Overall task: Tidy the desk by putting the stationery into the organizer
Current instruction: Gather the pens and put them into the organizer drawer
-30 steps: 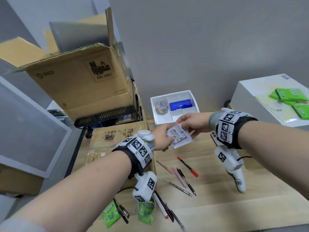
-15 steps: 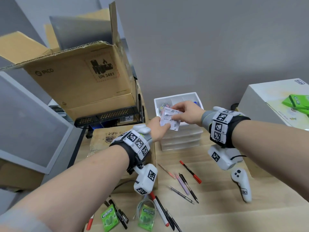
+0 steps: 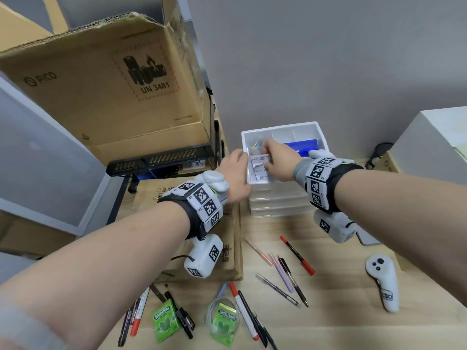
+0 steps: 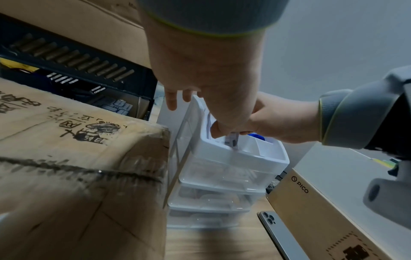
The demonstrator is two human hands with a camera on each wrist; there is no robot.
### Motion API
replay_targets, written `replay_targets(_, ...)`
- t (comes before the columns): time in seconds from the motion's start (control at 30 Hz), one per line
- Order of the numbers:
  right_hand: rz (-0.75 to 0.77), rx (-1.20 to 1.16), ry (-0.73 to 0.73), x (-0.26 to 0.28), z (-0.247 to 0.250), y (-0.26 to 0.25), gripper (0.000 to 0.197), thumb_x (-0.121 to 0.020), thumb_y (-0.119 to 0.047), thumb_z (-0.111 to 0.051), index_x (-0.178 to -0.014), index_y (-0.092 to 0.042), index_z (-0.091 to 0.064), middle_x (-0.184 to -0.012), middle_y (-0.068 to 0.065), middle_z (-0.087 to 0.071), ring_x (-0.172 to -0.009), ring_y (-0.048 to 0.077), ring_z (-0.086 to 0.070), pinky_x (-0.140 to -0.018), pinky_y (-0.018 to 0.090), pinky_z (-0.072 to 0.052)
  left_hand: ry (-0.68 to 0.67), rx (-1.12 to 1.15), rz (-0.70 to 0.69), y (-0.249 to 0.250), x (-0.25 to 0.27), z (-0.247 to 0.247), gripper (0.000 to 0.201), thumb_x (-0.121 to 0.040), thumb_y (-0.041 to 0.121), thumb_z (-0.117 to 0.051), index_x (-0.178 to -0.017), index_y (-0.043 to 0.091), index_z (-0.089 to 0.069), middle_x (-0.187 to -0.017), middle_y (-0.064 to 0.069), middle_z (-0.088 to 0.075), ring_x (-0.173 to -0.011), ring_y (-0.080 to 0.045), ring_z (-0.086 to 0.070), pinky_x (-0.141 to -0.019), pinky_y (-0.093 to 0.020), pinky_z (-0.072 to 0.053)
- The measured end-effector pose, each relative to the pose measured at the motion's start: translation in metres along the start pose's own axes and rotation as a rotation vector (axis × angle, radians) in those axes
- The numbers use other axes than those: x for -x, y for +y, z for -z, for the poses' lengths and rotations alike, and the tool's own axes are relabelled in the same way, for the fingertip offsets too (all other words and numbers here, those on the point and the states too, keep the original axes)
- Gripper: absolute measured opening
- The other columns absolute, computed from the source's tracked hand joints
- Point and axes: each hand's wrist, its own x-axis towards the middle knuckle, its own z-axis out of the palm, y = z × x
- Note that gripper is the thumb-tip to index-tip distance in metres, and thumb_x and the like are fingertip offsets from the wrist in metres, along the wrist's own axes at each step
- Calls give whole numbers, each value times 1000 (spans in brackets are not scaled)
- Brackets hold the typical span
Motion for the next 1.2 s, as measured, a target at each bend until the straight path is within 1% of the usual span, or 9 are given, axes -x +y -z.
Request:
replay_targets(0.07,5,72,32,-1,-9,4,19,-89,-13,-55,-105,-20,-47,-100,6,-64,-93,31,-61,-72,34,-43,-24,-16,-25,-3,-4,-3,65,-81,28,-64,-139,10,-41,-143,-10,-37,-124,-35,-46,-99,-47,-45)
replay_targets(0.13,38,147,111,-1,-12,7,19,-90,-15,-55,-109,-16,-54,-106,7,-64,-97,32,-60,-78,38,-46,-45,-30,-49,-5,-6,-5,66,-82,26,-63,-142,9,-41,-143,-10,-39,-127,-32,-45,-101,-46,-45)
replay_targets(0.27,100,379,253,-4,-17,11,23,-89,-23,-60,-110,-16,-66,-114,7,-59,-109,33,-51,-86,41,-38,-14,-104,-68,-6,-9,-6,62,-88,30,-59,-144,11,-41,-146,-8,-39,-126,-29,-46,-100,-43,-46)
replay_targets(0.47,50,566,262,1,-29,18,8,-75,-14,-70,-72,-21,-68,-78,-6,-68,-89,27,-53,-79,37,-32,-30,-183,-29,-5,-17,-3,52,-87,34,-59,-135,14,-51,-141,-5,-42,-115,-29,-55,-92,-43,-50)
replay_targets(0.57,58,630,223,5,-35,19,7,-79,-22,-69,-72,-22,-70,-81,-6,-68,-90,27,-51,-78,38,-32,-34,-199,-25,-5,-17,-4,52,-86,32,-60,-133,12,-51,-140,-6,-41,-112,-28,-56,-89,-43,-52)
replay_targets(0.83,131,584,260,13,-42,22,32,-91,-35,-48,-89,-16,-73,-109,4,-64,-100,31,-50,-82,40,-37,3,-254,-10,1,-10,-16,61,-81,31,-63,-134,9,-43,-137,-7,-38,-108,-29,-51,-84,-38,-50)
replay_targets(1.0,241,415,414,43,-43,32,23,-87,-27,-54,-99,-13,-68,-114,8,-62,-99,34,-53,-82,43,-41,74,-280,39,15,9,-34,62,-76,31,-65,-129,8,-42,-134,-8,-39,-111,-27,-44,-89,-36,-46)
replay_targets(1.1,347,208,394,63,-42,44,25,-85,-16,-51,-105,-9,-65,-107,11,-59,-88,35,-55,-72,41,-47,134,-362,-73,27,26,-50,56,-72,32,-68,-120,7,-50,-134,-13,-43,-118,-30,-43,-94,-40,-45)
replay_targets(1.2,291,84,290,87,-47,54,24,-87,-14,-51,-108,-10,-62,-107,10,-57,-85,34,-60,-70,43,-51,103,-433,-289,42,41,-69,47,-73,29,-63,-113,6,-55,-128,-15,-49,-116,-32,-45,-92,-40,-42)
